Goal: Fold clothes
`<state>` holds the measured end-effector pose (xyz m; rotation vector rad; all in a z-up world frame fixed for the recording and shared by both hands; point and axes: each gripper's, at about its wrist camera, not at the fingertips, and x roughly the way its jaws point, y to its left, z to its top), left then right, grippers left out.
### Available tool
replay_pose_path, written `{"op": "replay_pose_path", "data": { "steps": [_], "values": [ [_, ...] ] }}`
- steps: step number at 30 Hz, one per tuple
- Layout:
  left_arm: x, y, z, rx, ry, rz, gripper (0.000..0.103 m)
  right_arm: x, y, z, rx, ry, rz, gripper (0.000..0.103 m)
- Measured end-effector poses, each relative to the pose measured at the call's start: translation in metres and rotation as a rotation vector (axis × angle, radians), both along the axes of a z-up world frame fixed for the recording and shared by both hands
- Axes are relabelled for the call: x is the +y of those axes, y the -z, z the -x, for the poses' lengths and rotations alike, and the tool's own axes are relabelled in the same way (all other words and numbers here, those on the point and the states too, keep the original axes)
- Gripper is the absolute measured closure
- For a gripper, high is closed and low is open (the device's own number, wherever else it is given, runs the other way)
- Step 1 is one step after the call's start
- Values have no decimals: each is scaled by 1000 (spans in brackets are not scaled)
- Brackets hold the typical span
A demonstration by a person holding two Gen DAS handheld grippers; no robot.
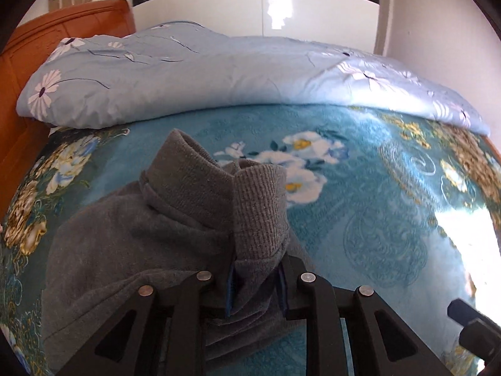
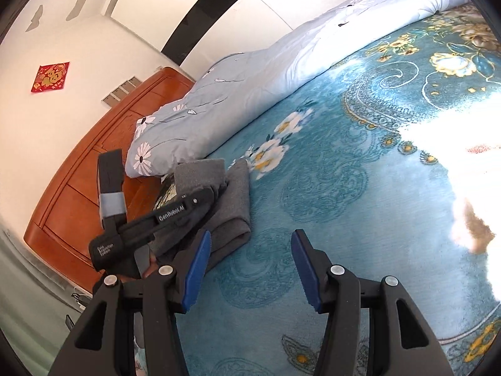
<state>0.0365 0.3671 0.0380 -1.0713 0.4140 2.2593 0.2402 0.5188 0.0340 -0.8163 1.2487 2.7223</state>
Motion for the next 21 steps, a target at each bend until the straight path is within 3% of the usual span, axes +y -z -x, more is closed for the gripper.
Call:
{"op": "replay_pose_path", "data": {
  "steps": [3, 4, 5, 6, 8, 11, 14, 17, 18, 21],
  "values": [
    [-12, -8, -17, 0, 29, -36, 76, 0, 1, 4, 6, -10, 5, 48],
    [-20, -12, -20, -12, 39, -65, 69, -1, 1, 6, 6, -13, 3, 48],
    [-29, -16, -22, -44, 54, -109, 49, -1, 1, 9, 8, -21, 7, 48],
    [-36, -20, -25, -76, 67, -153, 42, -2, 1, 13, 11, -31, 12, 48],
    [-52, -32, -33, -96, 87, -238, 39, -4, 1, 21, 16, -50, 24, 48],
    [-74, -51, -42, -49, 57, -283, 39, -10, -2, 39, 30, -102, 27, 48],
    [-109, -67, -35, 12, -61, -323, 37, -17, -9, 62, 32, -150, -12, 48],
    [-144, -66, -6, 85, -311, -245, 35, -24, -22, 96, 47, -219, -67, 47],
    [-155, -61, 5, 78, -373, -229, 35, -27, -27, 108, 52, -244, -85, 47],
    [-174, -32, 25, -54, -428, -252, 35, -37, -38, 144, 58, -321, -149, 47]
  ]
}}
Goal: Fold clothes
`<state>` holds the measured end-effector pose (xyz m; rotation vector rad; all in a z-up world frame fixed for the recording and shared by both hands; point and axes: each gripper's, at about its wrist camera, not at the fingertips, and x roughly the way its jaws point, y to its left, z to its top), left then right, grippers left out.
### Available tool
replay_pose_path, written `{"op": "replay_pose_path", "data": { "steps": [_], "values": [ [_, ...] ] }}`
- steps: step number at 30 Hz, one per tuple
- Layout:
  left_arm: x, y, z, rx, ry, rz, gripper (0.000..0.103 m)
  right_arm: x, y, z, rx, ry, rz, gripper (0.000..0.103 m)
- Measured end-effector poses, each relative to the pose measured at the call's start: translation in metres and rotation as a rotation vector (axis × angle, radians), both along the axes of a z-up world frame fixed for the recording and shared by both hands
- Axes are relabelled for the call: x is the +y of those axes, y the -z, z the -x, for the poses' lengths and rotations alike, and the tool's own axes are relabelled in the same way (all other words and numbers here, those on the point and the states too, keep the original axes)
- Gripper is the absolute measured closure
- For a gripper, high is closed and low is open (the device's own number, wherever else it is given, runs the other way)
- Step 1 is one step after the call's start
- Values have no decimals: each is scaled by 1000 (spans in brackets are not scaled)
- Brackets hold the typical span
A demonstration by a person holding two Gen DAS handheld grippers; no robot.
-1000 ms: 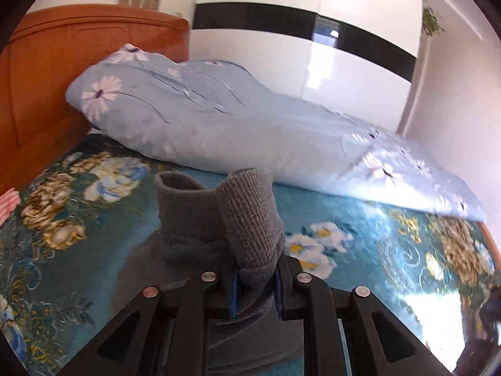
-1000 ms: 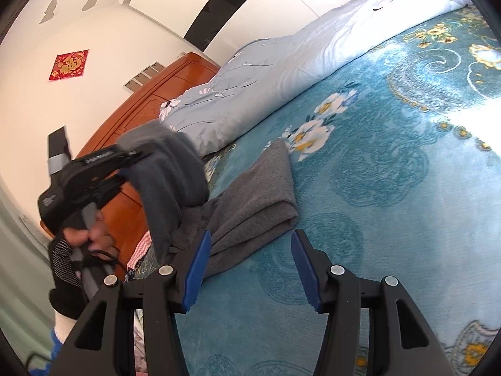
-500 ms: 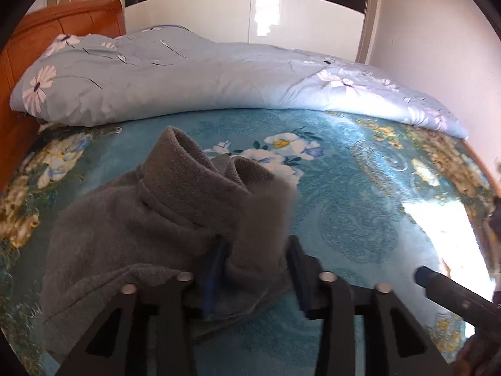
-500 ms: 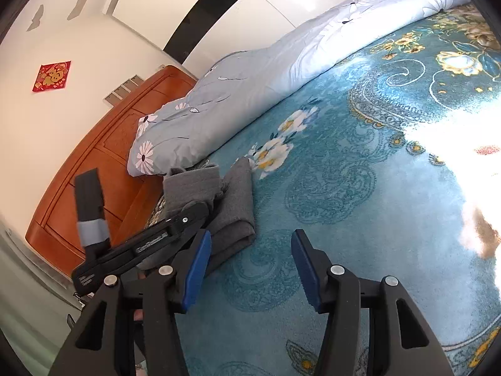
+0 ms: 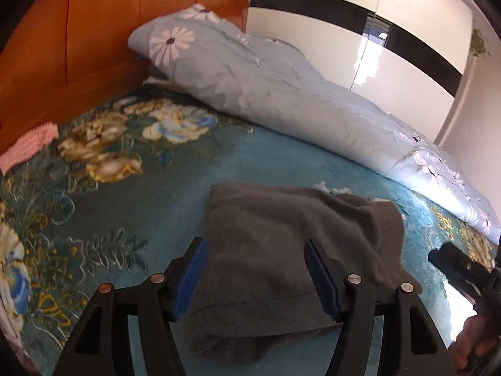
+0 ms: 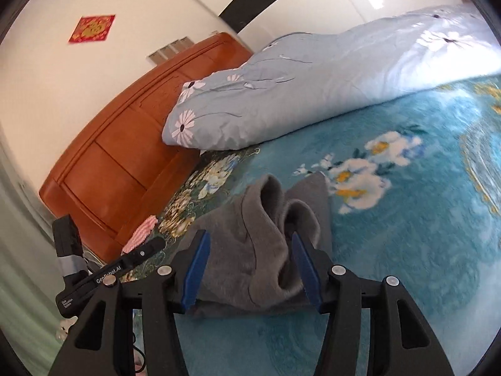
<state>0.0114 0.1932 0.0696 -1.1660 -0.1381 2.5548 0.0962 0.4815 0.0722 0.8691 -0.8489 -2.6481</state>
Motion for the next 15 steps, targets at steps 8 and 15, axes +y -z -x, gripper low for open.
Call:
{"op": "replay_pose_path", "data": {
  "steps": [8, 15],
  "values": [
    [-20, 58, -14, -126, -7, -50, 34, -29, 12, 52, -101, -127, -78, 93],
    [-21, 57, -20, -147, 1, -90, 31, -21, -6, 27, -89, -74, -95, 99]
  ]
}}
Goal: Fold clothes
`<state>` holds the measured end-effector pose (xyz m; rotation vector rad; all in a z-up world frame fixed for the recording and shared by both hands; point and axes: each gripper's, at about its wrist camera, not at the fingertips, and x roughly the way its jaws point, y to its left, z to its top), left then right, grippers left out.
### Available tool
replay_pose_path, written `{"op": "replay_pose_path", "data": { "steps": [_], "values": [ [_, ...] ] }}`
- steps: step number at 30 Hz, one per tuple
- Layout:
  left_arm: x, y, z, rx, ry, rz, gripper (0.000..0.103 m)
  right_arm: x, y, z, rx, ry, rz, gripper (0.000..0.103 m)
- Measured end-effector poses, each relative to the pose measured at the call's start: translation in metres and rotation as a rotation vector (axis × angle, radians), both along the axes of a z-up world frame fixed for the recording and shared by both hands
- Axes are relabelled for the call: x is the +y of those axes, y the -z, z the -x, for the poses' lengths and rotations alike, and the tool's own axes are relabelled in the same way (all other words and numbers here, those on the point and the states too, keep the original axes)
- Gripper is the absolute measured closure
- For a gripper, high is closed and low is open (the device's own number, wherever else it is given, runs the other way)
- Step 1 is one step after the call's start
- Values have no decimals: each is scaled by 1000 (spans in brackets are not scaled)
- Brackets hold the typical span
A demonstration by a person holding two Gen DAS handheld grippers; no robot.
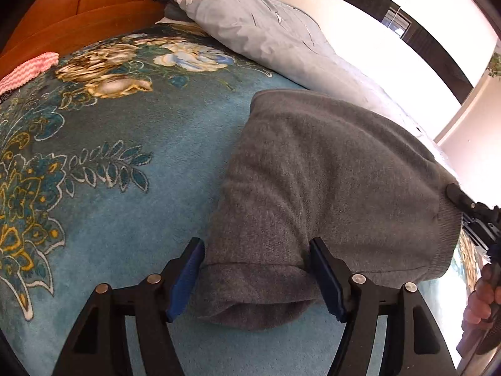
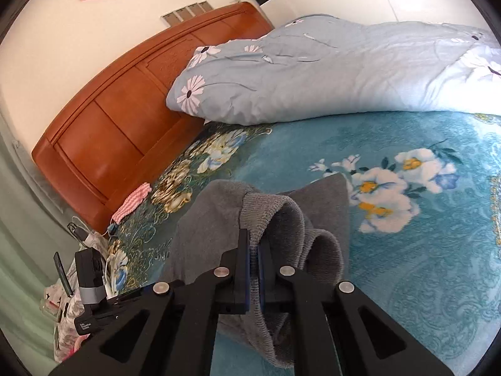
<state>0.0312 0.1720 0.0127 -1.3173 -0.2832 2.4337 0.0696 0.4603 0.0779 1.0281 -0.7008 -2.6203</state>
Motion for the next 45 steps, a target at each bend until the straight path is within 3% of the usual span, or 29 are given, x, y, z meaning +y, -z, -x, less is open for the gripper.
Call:
{"op": "replay_pose_path", "data": {
  "steps": [3, 6, 7, 9, 10, 14, 19, 24, 25, 27, 30, 32, 35, 39, 45],
  "values": [
    [1, 6, 1, -13, 1, 1, 30, 6, 31, 7, -108, 42, -11, 99],
    [-1, 8, -1, -15, 4, 1, 29, 17, 39, -1, -72, 63, 98, 92],
    [-2, 8, -1, -12, 6, 5, 29, 18, 36, -6, -47, 66, 97, 85],
    [-3, 8, -2, -9, 18, 3, 28, 21, 30, -18, -6, 88, 67, 39],
    [-4, 9, -1, -10, 23, -2, 27, 24, 30, -23, 6, 103, 62, 34],
    [-7, 14, -1, -20, 5, -25, 25, 35, 51, -22, -45, 96, 159, 34],
    [-11, 11, -2, -26, 13, -32, 25, 37, 60, -11, -47, 52, 263, 34],
    [-17, 7, -5, -6, 30, -57, 25, 33, 58, -7, -25, 44, 235, 35],
    [-18, 8, -5, -7, 31, -58, 25, 34, 61, -6, -35, 50, 238, 39],
    [-21, 10, -4, -18, 27, -76, 25, 36, 64, -3, -63, 66, 240, 67],
    [-24, 14, -3, -34, 19, -102, 25, 35, 62, -2, -48, 37, 253, 86],
    [-24, 16, -4, -37, 16, -108, 25, 31, 58, 0, -41, 25, 223, 88],
    [-23, 15, -5, -35, 19, -109, 25, 28, 56, 2, -41, 19, 181, 85],
    [-23, 17, -7, -36, 24, -107, 25, 31, 61, -2, -75, 43, 147, 59],
    [-23, 18, -7, -38, 27, -106, 25, 33, 73, -17, -91, 42, 209, 53]
  ]
}}
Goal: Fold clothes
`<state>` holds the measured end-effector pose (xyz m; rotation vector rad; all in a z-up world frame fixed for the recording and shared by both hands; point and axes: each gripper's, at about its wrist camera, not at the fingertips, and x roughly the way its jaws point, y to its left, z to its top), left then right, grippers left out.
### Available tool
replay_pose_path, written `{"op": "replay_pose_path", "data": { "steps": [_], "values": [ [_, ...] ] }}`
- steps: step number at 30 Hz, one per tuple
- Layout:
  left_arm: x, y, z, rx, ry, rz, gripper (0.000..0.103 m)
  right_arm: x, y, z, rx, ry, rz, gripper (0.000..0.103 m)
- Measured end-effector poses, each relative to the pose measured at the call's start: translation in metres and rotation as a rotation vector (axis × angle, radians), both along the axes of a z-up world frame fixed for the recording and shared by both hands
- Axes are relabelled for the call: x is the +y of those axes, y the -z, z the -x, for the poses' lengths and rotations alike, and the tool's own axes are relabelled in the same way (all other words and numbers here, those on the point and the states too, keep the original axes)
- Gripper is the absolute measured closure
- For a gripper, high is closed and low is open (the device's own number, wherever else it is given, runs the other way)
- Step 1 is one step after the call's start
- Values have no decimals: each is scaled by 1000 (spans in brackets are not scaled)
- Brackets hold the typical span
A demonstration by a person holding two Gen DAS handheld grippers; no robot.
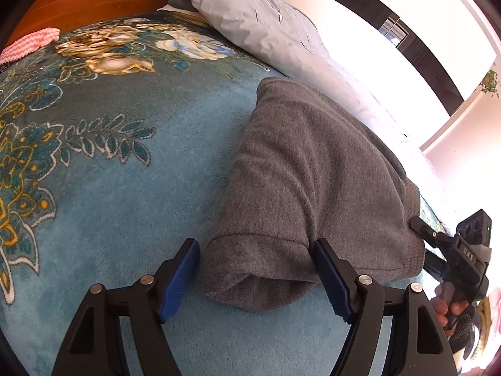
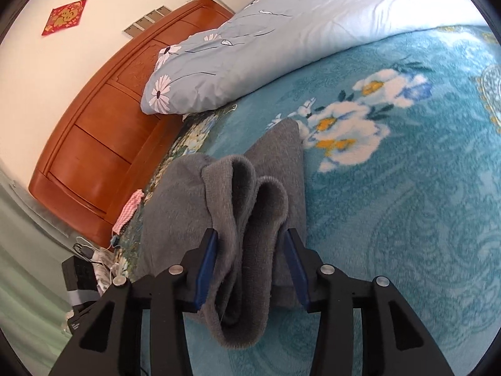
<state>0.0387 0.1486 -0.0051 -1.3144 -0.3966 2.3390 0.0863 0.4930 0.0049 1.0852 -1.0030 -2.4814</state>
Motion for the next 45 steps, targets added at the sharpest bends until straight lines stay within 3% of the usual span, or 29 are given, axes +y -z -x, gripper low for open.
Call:
{"op": "replay_pose_path", "data": {
  "steps": [10, 15, 20, 22, 25, 26, 29, 30, 34, 39, 41, 45],
  "values": [
    [1, 0, -3, 0, 0, 3, 25, -1, 13, 2, 24, -18, 84, 47],
    [2, -2, -3, 1, 2, 8, 25, -7, 1, -9, 66, 17, 25, 47],
    [2, -3, -4, 2, 4, 14, 25, -29, -18, -14, 122, -34, -95, 47],
    [2, -3, -5, 0, 3, 12, 25, -29, -10, -8, 70, -42, -96, 47],
    [2, -3, -6, 1, 8, 10, 25, -24, 0, -5, 60, -40, -17, 47],
    [1, -3, -6, 1, 10, 8, 25, -21, 3, -6, 63, -37, 16, 50],
    [1, -5, -5, 0, 11, 2, 25, -13, 6, -4, 57, -24, 85, 82],
    [1, -5, -5, 2, 13, 4, 25, -13, 4, -3, 59, -27, 90, 87],
    [-1, -8, -5, 12, 20, -11, 25, -15, -18, 5, 76, -66, 44, 89],
    [-10, -20, -8, 47, 27, -65, 25, -18, -80, 30, 227, -172, -51, 89],
    [-12, -23, -10, 64, 34, -62, 25, -15, -92, 41, 263, -203, -84, 89],
    [-20, -32, -15, 86, 28, -54, 25, 1, -41, 68, 70, -164, -80, 89]
  ]
}}
